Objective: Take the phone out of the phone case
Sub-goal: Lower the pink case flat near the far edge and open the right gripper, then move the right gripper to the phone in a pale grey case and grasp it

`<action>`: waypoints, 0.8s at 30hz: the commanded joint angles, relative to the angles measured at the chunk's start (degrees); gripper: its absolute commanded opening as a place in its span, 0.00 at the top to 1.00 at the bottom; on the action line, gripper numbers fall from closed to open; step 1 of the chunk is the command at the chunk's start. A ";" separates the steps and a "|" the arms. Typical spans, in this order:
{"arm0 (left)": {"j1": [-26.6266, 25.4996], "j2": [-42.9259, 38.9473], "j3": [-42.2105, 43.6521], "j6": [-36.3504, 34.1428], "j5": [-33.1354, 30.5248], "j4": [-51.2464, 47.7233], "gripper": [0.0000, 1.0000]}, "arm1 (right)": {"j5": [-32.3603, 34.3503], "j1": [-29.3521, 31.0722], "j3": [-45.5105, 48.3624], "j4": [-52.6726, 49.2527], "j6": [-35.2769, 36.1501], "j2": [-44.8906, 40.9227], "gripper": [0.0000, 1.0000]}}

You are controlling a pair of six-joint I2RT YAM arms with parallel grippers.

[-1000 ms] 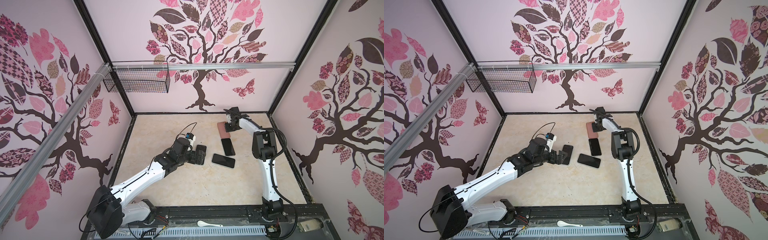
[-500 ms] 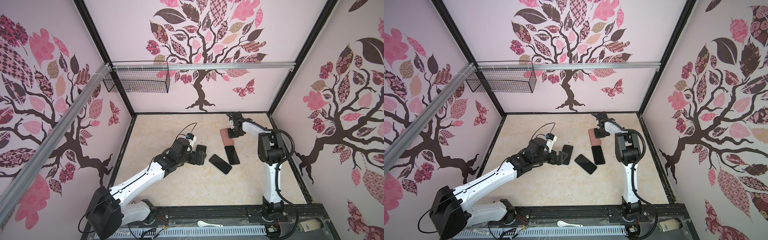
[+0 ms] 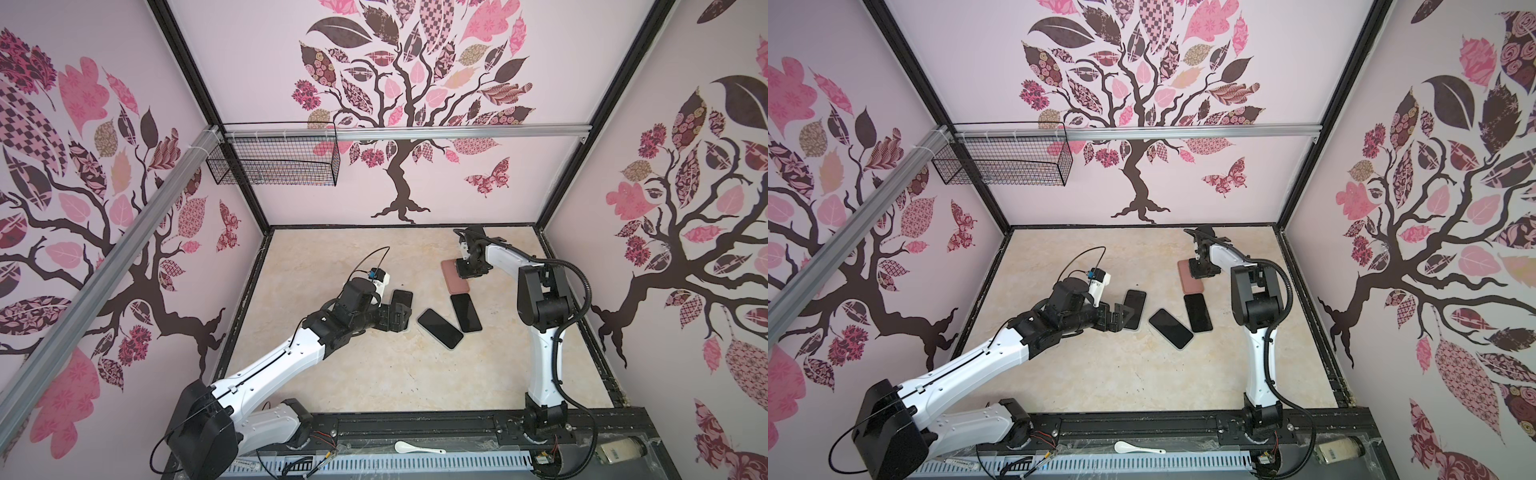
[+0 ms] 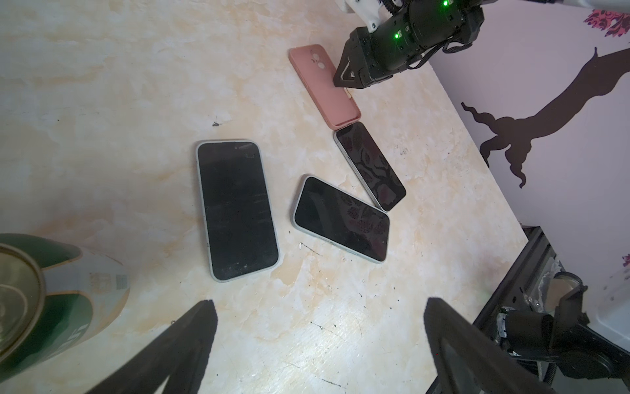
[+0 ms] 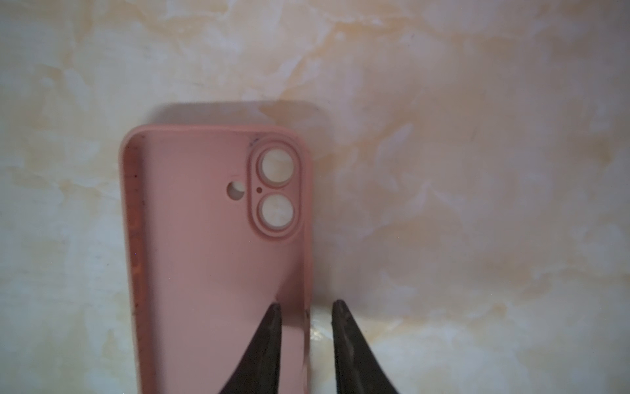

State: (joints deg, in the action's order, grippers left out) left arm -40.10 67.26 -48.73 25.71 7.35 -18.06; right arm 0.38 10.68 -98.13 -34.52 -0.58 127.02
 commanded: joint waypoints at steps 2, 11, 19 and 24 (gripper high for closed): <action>0.26 -2.91 1.44 1.64 -2.84 -0.94 0.02 | 1.46 -0.30 -3.51 -1.78 -3.34 -2.86 0.52; -1.67 -15.10 10.40 7.49 -9.35 -3.42 0.02 | -5.19 1.79 23.18 10.32 -14.13 -26.37 0.20; -12.99 -17.24 16.56 16.41 -13.53 -0.77 0.02 | -10.30 12.24 37.33 9.27 -14.59 -36.67 0.12; -13.23 -19.24 21.34 21.58 -11.92 6.00 0.02 | -10.01 15.69 39.03 8.65 -12.70 -35.38 0.12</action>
State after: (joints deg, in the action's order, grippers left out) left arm -53.10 49.43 -29.80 42.87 -4.43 -17.06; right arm -9.28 26.04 -59.11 -25.06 -13.85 91.53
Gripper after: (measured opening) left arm 0.982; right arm 0.883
